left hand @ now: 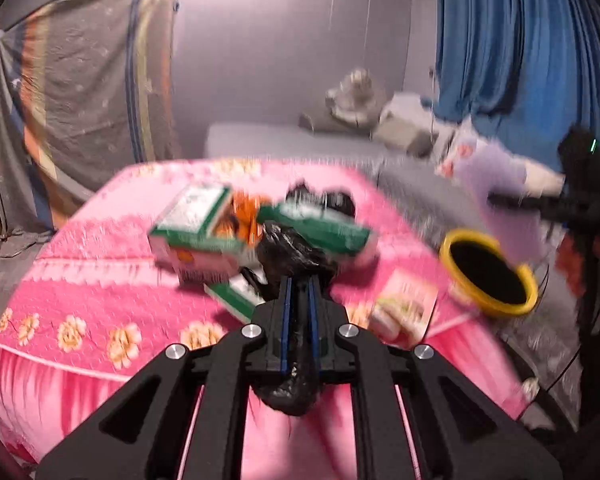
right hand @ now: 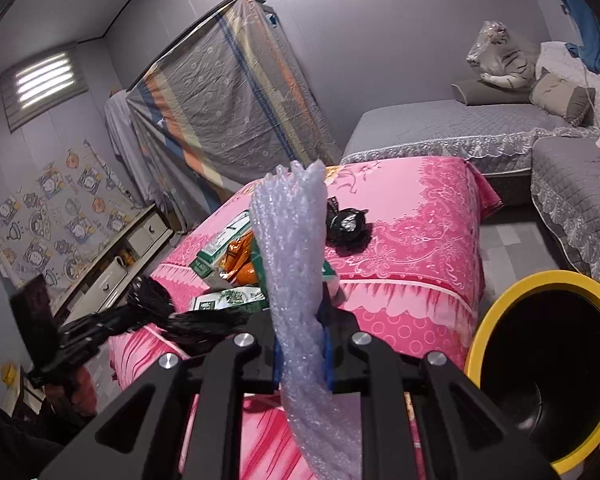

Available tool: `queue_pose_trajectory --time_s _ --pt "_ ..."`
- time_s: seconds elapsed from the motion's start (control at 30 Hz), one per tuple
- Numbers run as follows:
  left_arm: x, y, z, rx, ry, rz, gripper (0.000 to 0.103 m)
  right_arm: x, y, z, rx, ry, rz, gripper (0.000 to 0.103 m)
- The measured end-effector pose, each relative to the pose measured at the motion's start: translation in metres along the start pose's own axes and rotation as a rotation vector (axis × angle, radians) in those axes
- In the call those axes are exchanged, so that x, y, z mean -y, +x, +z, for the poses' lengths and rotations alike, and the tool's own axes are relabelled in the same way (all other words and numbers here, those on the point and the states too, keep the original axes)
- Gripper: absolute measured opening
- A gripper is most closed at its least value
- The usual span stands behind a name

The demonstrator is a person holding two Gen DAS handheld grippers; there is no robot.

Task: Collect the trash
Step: 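Carry the foam sleeve and black bag with both tools over the yellow-rimmed bin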

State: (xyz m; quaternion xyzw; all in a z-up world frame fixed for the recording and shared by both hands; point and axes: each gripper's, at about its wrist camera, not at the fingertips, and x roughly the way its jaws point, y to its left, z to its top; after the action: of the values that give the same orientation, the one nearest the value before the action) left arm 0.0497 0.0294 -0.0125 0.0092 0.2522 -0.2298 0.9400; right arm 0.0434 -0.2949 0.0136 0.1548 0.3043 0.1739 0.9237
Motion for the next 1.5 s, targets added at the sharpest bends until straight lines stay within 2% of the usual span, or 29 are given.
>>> queue_pose_trajectory --time_s 0.07,0.17,0.33,0.6,0.63,0.67,0.7,0.73,0.77,0.8,0.87,0.9,1.03,1.07,1.1,1.17,1.2,1.3,1.37,1.5 --pt "0.006 -0.008 0.011 0.046 0.007 0.011 0.007 0.007 -0.006 -0.001 0.017 0.027 -0.015 0.014" --pt "0.016 -0.013 0.030 0.104 0.002 -0.025 0.005 0.019 -0.017 -0.002 0.037 0.062 -0.046 0.014" --pt "0.036 -0.002 0.060 0.127 0.001 -0.102 0.003 0.039 -0.033 -0.006 0.058 0.109 -0.085 0.014" --pt "0.043 0.000 0.061 0.089 0.072 -0.097 0.003 0.055 -0.054 -0.018 0.081 0.131 -0.104 0.014" --pt "0.044 -0.001 0.060 0.078 0.096 -0.089 0.003 0.057 -0.055 -0.018 0.085 0.140 -0.102 0.014" --pt "0.045 -0.001 0.056 0.040 0.138 -0.114 0.004 0.058 -0.055 -0.019 0.086 0.149 -0.094 0.014" --pt "0.047 -0.003 0.049 -0.007 0.188 -0.156 0.011 0.058 -0.055 -0.020 0.084 0.155 -0.085 0.014" --pt "0.046 -0.005 0.039 -0.051 0.234 -0.154 0.026 0.057 -0.054 -0.022 0.078 0.152 -0.079 0.014" --pt "0.046 -0.007 0.026 -0.092 0.275 -0.120 0.084 0.056 -0.053 -0.024 0.070 0.145 -0.081 0.014" --pt "0.046 -0.009 0.016 -0.109 0.303 -0.100 0.090 0.055 -0.052 -0.026 0.060 0.138 -0.086 0.014" --pt "0.046 -0.008 -0.012 -0.202 0.350 -0.100 0.088 0.054 -0.050 -0.025 0.051 0.143 -0.084 0.014" --pt "0.045 -0.005 -0.020 -0.231 0.350 -0.092 0.082 0.054 -0.049 -0.023 0.050 0.146 -0.082 0.014" --pt "0.032 0.026 -0.059 -0.427 0.312 -0.098 0.069 0.043 -0.046 -0.020 0.052 0.123 -0.074 0.014" --pt "0.029 0.035 -0.066 -0.468 0.301 -0.097 0.059 0.040 -0.046 -0.019 0.051 0.115 -0.074 0.014" --pt "0.025 0.045 -0.074 -0.517 0.287 -0.099 0.038 0.036 -0.046 -0.019 0.049 0.101 -0.079 0.014" --pt "0.022 0.048 -0.079 -0.535 0.255 -0.120 0.028 0.033 -0.047 -0.018 0.045 0.086 -0.084 0.014" --pt "0.021 0.046 -0.078 -0.527 0.253 -0.121 0.025 0.032 -0.048 -0.018 0.044 0.083 -0.087 0.014" --pt "0.023 0.030 -0.062 -0.426 0.275 -0.103 0.022 0.033 -0.051 -0.017 0.049 0.079 -0.095 0.014" --pt "0.026 0.016 -0.041 -0.328 0.261 -0.112 0.022 0.037 -0.055 -0.016 0.062 0.089 -0.097 0.014" --pt "0.040 -0.001 0.012 -0.098 0.244 -0.084 0.022 0.051 -0.066 -0.015 0.103 0.131 -0.119 0.014"
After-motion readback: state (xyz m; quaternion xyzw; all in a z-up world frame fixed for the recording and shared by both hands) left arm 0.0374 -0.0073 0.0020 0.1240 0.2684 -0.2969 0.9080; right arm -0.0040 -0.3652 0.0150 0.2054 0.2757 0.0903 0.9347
